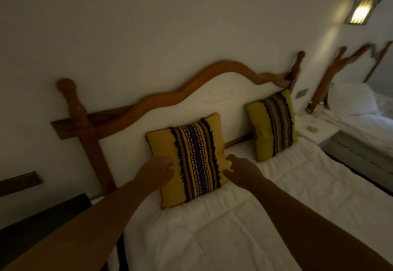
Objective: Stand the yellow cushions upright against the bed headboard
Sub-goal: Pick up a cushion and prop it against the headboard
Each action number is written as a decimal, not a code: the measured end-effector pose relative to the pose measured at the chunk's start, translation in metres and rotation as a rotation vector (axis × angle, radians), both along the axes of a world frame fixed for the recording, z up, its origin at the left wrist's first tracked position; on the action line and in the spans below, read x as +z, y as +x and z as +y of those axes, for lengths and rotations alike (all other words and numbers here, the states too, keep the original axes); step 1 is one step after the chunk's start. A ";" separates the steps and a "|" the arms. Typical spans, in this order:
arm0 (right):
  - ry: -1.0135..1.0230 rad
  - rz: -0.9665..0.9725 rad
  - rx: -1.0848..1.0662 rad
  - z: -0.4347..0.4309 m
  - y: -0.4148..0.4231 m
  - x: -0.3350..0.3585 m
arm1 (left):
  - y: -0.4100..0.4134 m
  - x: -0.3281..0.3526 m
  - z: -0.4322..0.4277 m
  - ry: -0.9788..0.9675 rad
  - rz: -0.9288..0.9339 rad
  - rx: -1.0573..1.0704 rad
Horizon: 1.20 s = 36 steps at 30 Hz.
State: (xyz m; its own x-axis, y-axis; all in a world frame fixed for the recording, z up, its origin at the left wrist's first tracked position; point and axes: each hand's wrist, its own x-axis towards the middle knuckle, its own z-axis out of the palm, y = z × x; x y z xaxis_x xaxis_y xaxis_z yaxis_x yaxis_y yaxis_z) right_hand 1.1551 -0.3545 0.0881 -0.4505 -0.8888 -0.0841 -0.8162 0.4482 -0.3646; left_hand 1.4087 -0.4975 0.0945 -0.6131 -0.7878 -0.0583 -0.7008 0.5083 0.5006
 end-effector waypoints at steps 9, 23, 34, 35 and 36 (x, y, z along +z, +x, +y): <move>-0.114 0.040 0.022 0.124 0.040 0.057 | 0.037 0.064 0.107 -0.191 -0.159 -0.117; 0.061 -0.064 0.042 0.175 0.051 0.023 | 0.061 0.034 0.186 -0.180 -0.279 -0.130; 0.083 -0.115 0.052 0.156 0.050 0.013 | 0.065 0.024 0.170 -0.173 -0.210 -0.156; 0.087 -0.117 0.055 0.153 0.050 0.012 | 0.065 0.022 0.167 -0.169 -0.207 -0.157; 0.095 -0.121 0.060 0.150 0.050 0.011 | 0.065 0.020 0.163 -0.156 -0.201 -0.156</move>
